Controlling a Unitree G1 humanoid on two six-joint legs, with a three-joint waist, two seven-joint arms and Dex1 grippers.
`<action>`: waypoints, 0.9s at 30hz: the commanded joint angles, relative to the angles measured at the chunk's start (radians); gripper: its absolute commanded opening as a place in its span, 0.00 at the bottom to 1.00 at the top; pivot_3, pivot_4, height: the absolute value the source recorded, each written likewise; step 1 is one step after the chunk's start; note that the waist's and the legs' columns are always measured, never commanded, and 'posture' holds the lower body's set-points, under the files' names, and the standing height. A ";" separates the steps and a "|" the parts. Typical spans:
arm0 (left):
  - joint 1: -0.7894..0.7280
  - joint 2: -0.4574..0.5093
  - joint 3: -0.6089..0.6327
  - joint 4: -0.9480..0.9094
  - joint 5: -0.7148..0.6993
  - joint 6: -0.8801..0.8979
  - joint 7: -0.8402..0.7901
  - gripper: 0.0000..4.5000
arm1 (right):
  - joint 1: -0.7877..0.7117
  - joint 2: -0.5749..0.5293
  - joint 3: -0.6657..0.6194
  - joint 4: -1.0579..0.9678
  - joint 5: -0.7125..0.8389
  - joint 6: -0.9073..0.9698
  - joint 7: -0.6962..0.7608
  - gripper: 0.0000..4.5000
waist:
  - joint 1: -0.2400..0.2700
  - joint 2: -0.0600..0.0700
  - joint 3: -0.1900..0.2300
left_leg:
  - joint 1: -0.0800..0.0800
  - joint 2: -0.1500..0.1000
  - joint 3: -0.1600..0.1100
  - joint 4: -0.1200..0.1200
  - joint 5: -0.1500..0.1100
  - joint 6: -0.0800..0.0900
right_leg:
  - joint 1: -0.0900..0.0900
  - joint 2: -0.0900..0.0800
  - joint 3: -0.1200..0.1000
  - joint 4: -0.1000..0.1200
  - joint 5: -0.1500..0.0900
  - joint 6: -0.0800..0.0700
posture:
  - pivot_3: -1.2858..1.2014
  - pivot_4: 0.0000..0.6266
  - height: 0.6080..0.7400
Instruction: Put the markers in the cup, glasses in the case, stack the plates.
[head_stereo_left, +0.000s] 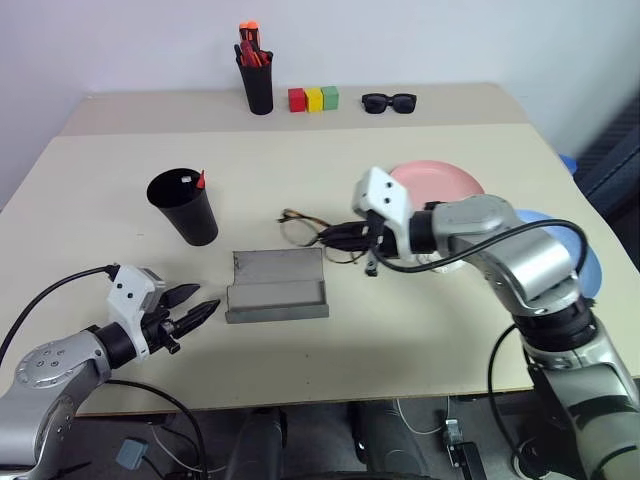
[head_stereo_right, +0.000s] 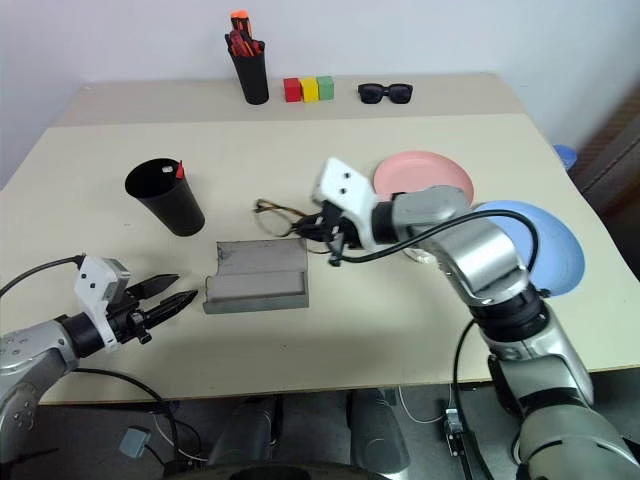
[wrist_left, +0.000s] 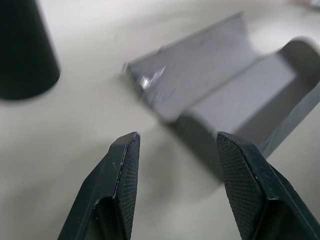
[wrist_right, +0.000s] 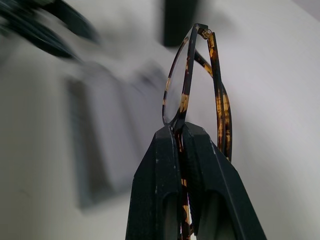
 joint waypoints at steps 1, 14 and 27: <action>0.020 0.025 0.051 -0.015 0.001 -0.023 -0.014 0.55 | -0.052 0.062 0.089 0.107 -0.037 -0.081 0.076 0.02 | 0.003 0.000 0.000 | 0.000 0.000 0.000 0.000 0.000 0.000 | 0.000 0.000 0.000 0.000 0.000 0.000 | 0.52 0.24 1.00; 0.060 0.049 0.072 -0.124 -0.021 0.001 -0.023 0.55 | -0.059 0.136 0.159 0.271 -0.091 -0.089 0.178 0.08 | 0.007 0.000 0.000 | 0.000 0.000 0.000 -0.001 0.000 0.000 | -0.001 0.000 0.000 0.000 0.000 -0.001 | 0.52 0.24 1.00; -0.303 0.045 -0.140 -0.013 -0.022 0.070 0.013 0.25 | 0.005 0.072 -0.017 0.103 -0.076 -0.096 0.087 0.77 | 0.016 0.000 0.000 | -0.001 0.000 0.000 0.000 0.000 0.000 | -0.001 0.000 0.000 0.000 0.000 0.000 | 0.52 0.24 1.00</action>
